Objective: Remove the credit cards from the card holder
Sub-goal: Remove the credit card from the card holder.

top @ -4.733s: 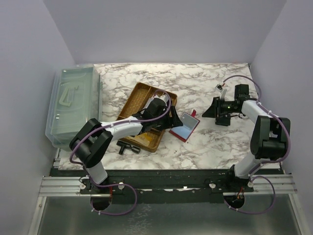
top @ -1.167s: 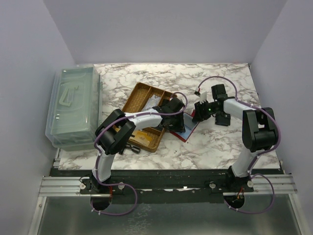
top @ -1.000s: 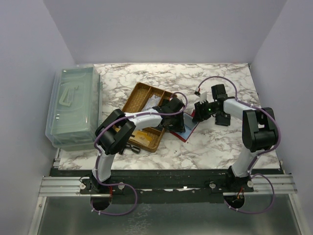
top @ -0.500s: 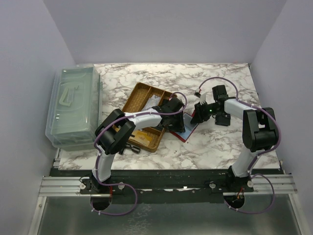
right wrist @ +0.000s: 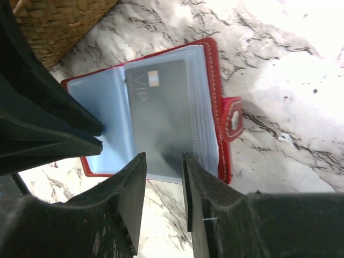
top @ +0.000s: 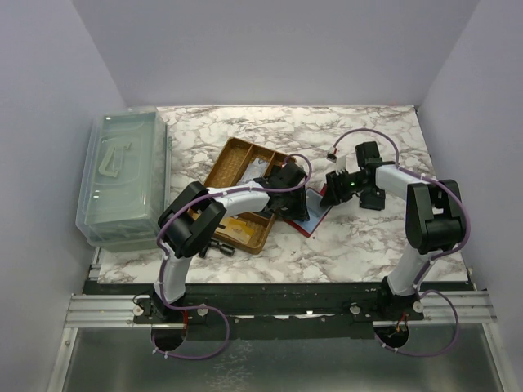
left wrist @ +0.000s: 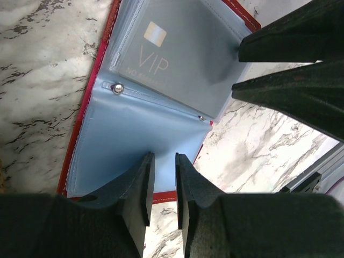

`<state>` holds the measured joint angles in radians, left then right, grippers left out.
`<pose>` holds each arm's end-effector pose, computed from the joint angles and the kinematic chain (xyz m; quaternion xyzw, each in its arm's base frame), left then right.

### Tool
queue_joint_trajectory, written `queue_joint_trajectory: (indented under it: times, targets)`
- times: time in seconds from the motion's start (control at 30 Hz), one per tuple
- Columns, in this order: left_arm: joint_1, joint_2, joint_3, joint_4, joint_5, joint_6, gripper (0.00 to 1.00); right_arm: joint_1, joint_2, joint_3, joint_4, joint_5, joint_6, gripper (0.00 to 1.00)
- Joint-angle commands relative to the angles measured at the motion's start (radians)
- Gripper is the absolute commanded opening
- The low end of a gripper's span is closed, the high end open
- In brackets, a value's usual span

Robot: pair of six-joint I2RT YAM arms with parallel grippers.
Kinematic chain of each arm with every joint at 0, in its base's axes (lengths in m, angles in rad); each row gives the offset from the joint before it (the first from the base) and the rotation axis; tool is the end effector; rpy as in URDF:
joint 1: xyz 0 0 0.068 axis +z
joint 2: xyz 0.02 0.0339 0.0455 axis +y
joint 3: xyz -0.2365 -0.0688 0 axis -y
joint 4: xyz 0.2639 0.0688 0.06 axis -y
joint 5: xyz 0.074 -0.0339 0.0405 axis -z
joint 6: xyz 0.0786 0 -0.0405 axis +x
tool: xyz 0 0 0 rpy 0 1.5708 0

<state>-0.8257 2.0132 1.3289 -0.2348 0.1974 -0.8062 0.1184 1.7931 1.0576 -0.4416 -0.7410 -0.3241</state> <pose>0.2974 -0.3451 0.0868 0.0407 0.9424 -0.2960 0.1503 0.3499 0.0951 0.0897 -0.2697 0.8763 0.3345 0.2178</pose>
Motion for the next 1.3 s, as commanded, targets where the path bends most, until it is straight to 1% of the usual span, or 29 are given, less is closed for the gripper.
queue_joint_trajectory:
  times: [0.0, 0.2, 0.23, 0.33, 0.53, 0.77, 0.83, 0.93, 1.13, 1.2, 1.27]
  targets:
    - [0.008, 0.002, -0.04, -0.063, -0.024, 0.01, 0.29, -0.006, -0.026, 0.015, 0.025, 0.132, 0.004, 0.39]
    - [0.009, 0.002, -0.042, -0.06, -0.023, 0.01, 0.29, -0.006, -0.037, -0.007, 0.036, 0.179, -0.006, 0.4]
    - [0.008, 0.002, -0.042, -0.06, -0.023, 0.01, 0.29, -0.006, -0.038, -0.012, 0.038, 0.185, -0.008, 0.41]
    - [0.009, 0.002, -0.042, -0.06, -0.023, 0.01, 0.29, -0.006, -0.042, -0.019, 0.037, 0.183, -0.017, 0.42]
    - [0.009, 0.002, -0.042, -0.058, -0.021, 0.009, 0.29, -0.005, -0.053, -0.027, 0.007, 0.035, -0.045, 0.39]
    - [0.009, 0.002, -0.042, -0.057, -0.017, 0.007, 0.29, -0.005, -0.06, -0.017, -0.041, -0.086, -0.076, 0.37]
    - [0.008, 0.002, -0.04, -0.057, -0.016, 0.007, 0.29, -0.005, -0.053, -0.017, -0.037, -0.06, -0.063, 0.37]
    - [0.01, -0.001, -0.04, -0.055, -0.015, 0.003, 0.3, -0.006, -0.051, -0.014, -0.01, 0.041, -0.03, 0.39]
    - [0.012, -0.002, -0.042, -0.052, -0.009, -0.001, 0.3, -0.005, -0.048, -0.006, 0.021, 0.18, -0.004, 0.41]
    - [0.013, -0.001, -0.043, -0.051, -0.008, -0.002, 0.3, -0.006, -0.047, -0.007, 0.023, 0.204, -0.008, 0.43]
    - [0.014, 0.0, -0.043, -0.051, -0.005, -0.002, 0.31, -0.005, -0.043, -0.009, 0.017, 0.192, -0.017, 0.43]
